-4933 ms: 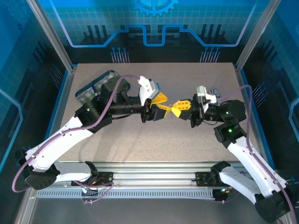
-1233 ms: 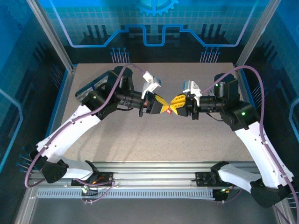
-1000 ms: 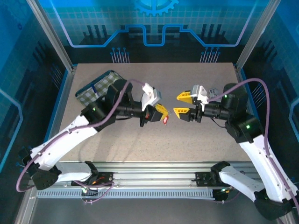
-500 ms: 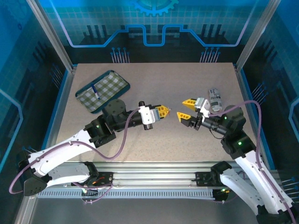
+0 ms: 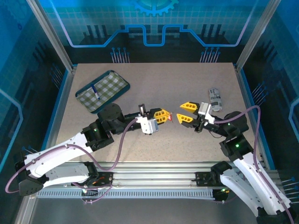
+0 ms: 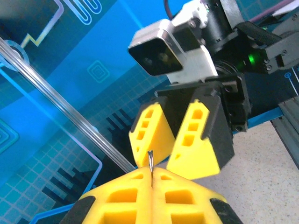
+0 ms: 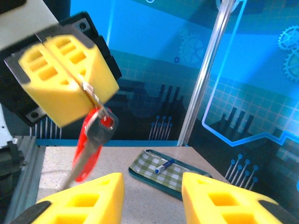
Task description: Remove the keys from the keyring
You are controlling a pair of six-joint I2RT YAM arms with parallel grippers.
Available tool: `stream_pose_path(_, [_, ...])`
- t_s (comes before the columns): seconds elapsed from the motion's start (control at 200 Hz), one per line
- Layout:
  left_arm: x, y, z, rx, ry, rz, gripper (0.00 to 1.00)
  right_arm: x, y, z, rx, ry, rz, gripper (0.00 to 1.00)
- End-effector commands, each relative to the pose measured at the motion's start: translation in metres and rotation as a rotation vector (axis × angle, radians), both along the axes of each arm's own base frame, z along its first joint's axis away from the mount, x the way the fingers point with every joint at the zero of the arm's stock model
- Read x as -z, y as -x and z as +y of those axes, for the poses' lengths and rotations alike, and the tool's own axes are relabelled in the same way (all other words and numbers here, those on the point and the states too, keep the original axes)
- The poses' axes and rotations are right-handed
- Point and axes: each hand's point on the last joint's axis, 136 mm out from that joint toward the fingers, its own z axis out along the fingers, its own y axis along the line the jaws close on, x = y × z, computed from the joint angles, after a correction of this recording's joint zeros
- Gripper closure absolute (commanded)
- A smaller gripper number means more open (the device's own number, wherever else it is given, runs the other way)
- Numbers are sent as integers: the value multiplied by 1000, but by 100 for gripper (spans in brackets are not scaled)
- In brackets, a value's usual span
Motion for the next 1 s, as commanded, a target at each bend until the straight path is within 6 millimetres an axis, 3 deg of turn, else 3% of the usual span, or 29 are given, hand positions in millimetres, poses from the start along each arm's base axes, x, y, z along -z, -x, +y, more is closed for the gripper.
stream_pose_path(0.0, [-14,11,1,42,8,-12,100,-34,13,0,-54,-33,-70,68])
stream_pose_path(0.475, [-8,12,-1,66,8,140,100,-41,27,18,-172,18,-54,68])
stream_pose_path(0.656, [-8,1,2,51,7,316,100,-32,27,22,-203,38,19,62])
stream_pose_path(0.691, [-7,-2,3,51,1,359,100,-41,30,21,-214,38,14,64])
stream_pose_path(0.996, [0,-39,14,-43,33,688,100,-31,-11,7,-147,-22,279,61])
